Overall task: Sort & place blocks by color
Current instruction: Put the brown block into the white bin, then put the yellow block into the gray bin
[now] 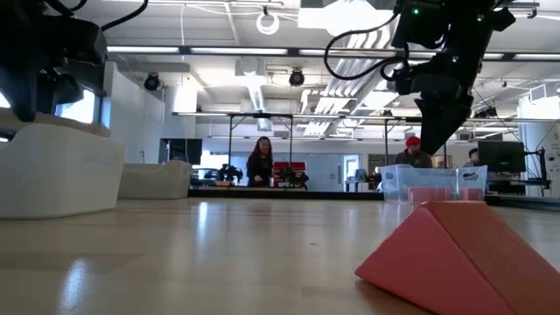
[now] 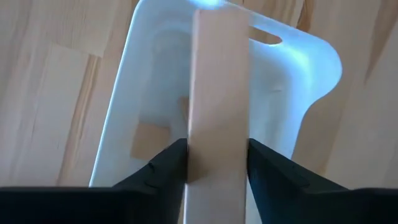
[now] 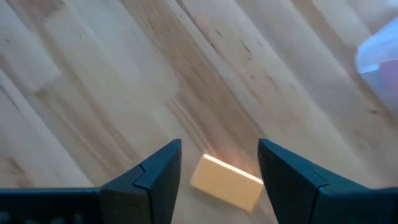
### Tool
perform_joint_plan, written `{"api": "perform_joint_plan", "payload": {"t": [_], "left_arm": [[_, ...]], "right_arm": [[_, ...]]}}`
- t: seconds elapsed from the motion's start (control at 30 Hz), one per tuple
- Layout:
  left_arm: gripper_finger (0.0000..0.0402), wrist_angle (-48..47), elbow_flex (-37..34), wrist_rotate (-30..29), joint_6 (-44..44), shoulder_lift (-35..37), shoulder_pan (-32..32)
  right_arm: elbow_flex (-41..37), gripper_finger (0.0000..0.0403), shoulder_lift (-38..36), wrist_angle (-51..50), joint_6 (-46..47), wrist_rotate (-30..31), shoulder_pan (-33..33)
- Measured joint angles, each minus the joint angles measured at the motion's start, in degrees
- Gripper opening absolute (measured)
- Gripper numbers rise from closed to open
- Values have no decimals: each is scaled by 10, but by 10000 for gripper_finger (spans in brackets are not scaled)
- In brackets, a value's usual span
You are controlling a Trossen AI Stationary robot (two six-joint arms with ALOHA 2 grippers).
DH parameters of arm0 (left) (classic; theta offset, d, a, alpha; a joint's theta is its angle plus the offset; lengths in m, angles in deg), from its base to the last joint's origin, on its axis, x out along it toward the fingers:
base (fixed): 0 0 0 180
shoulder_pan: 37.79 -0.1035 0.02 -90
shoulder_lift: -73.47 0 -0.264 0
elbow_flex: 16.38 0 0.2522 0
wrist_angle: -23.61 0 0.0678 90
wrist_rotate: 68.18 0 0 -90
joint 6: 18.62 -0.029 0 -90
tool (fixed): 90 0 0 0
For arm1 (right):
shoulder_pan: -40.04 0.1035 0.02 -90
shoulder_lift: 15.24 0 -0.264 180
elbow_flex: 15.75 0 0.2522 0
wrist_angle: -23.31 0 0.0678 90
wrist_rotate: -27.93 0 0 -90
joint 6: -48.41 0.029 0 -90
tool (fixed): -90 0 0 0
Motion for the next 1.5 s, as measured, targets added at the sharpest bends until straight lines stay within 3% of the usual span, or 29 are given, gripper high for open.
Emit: {"api": "perform_joint_plan", "payload": {"t": [0.27, 0.73, 1.13, 1.5], "left_arm": [[195, 0, 0, -9, 24, 0, 0], [204, 0, 0, -10, 13, 0, 0], [204, 1, 0, -11, 13, 0, 0], [204, 0, 0, -11, 13, 0, 0]], "right_arm": [[0, 197, 0, 73, 26, -81, 0], [0, 197, 0, 131, -30, -90, 0], [150, 197, 88, -46, -174, -62, 0], [167, 197, 193, -159, -310, -38, 0]]}}
